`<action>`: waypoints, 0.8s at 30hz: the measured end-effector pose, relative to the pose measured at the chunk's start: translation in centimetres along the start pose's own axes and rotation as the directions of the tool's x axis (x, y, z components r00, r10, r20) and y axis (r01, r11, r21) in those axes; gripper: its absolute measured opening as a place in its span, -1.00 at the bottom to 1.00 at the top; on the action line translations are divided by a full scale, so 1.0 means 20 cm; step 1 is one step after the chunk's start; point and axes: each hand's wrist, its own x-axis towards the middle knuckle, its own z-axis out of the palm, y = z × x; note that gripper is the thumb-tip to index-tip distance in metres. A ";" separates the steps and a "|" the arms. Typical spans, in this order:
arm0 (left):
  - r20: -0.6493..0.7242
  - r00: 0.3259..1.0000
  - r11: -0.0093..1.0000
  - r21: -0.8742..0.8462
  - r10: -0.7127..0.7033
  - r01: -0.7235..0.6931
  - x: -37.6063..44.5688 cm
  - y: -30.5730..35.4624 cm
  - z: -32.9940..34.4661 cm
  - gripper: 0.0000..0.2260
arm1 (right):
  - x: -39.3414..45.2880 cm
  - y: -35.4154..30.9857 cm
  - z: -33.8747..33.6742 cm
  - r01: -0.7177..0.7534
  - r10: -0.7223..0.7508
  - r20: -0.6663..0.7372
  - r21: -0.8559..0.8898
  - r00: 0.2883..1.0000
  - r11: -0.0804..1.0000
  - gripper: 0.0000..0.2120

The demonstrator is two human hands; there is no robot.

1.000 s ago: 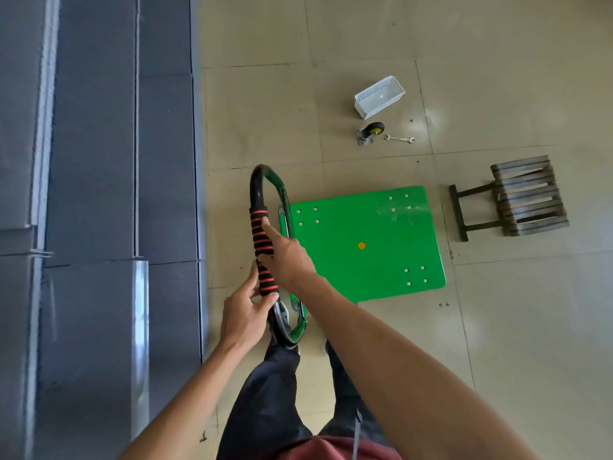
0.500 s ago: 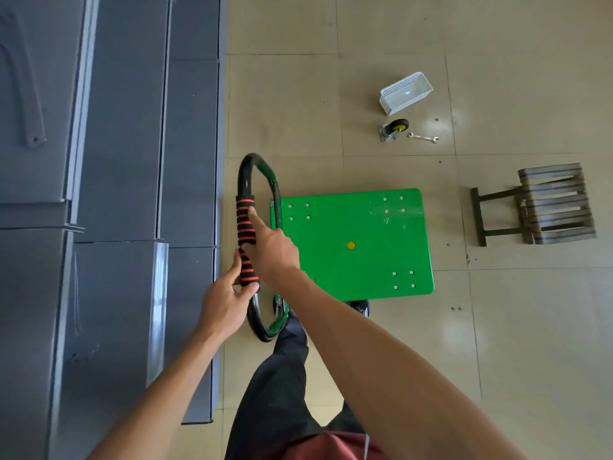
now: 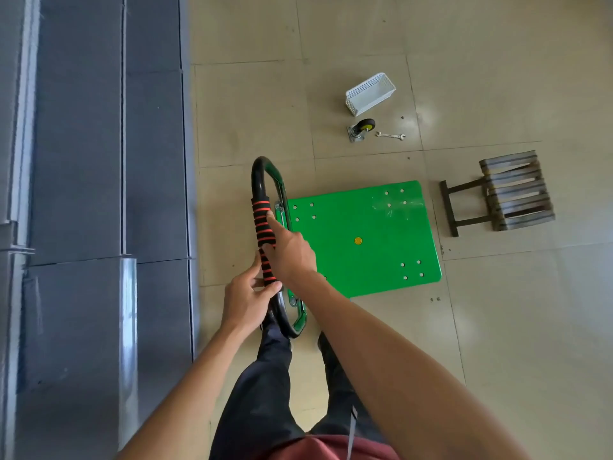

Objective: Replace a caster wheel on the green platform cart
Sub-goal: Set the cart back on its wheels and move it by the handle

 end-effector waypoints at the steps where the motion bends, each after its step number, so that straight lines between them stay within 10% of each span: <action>1: 0.004 1.000 1.000 -0.023 0.000 0.000 0.01 0.02 0.05 -0.37 | 0.00 0.04 -0.03 -0.012 0.012 -0.009 -0.001 1.000 1.000 -0.40; 24: -0.050 0.995 0.990 -0.111 0.087 -0.092 -0.01 0.23 0.41 -0.41 | 0.03 0.31 -0.28 -0.086 0.086 -0.023 -0.010 0.996 0.996 -0.41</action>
